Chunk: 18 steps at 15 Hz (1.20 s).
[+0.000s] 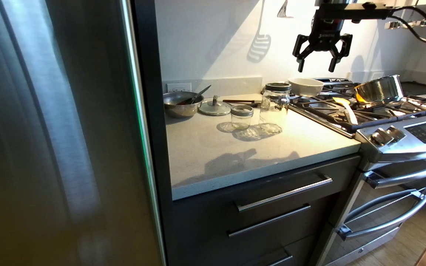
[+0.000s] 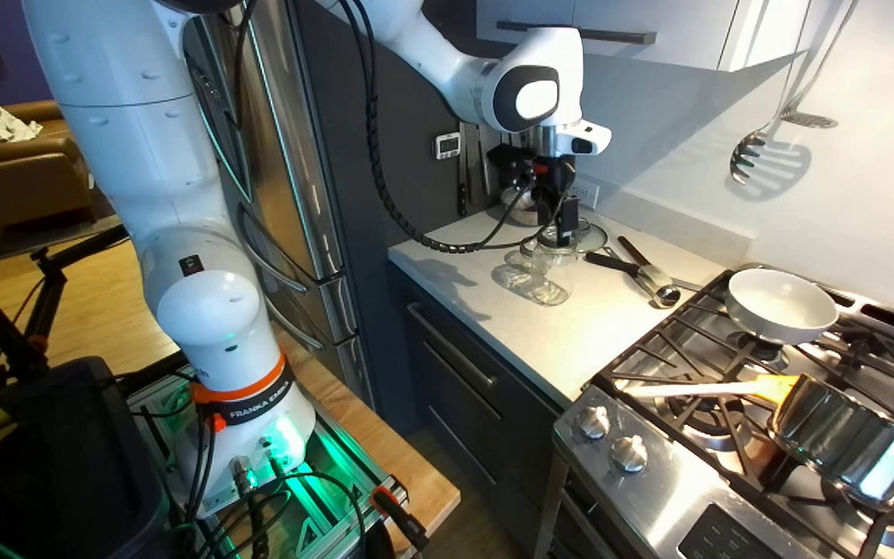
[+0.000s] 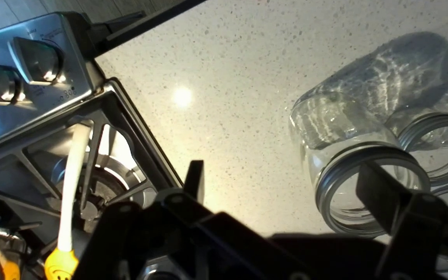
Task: Remove the lids from the big and small jug
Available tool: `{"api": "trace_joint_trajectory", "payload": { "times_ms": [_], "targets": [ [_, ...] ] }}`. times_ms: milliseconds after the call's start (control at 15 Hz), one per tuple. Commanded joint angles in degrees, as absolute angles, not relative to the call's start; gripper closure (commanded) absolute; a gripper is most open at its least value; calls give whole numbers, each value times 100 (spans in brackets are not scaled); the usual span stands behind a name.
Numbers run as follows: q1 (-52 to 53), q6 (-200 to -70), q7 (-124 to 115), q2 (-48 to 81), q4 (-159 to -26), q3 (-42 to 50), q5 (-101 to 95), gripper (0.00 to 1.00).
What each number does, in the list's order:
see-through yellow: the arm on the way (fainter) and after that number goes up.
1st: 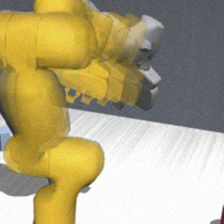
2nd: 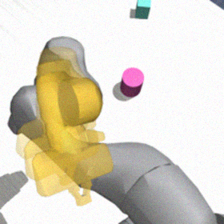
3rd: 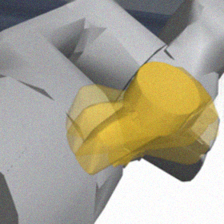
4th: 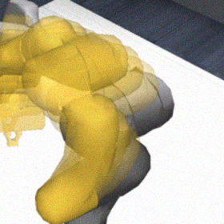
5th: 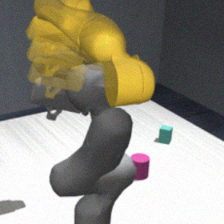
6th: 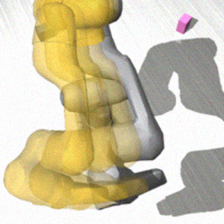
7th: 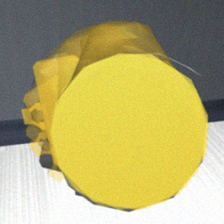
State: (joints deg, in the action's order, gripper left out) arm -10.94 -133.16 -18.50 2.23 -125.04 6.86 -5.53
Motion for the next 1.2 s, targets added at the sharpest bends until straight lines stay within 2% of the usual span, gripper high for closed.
{"api": "trace_joint_trajectory", "payload": {
  "times_ms": [0,733,800,933,1000,1133],
  "targets": [
    [-1051,-13419,-1427,688,-12121,795,-183,0],
    [-1082,-13298,-846,1595,-11211,763,561,2],
    [-1081,-13282,-848,1652,-11135,761,583,12],
    [-1084,-13248,-849,1753,-11011,757,608,26],
    [-1094,-13245,-817,1791,-10971,747,641,39],
    [-1103,-13216,-805,1869,-10885,734,696,51]
  ]
}}
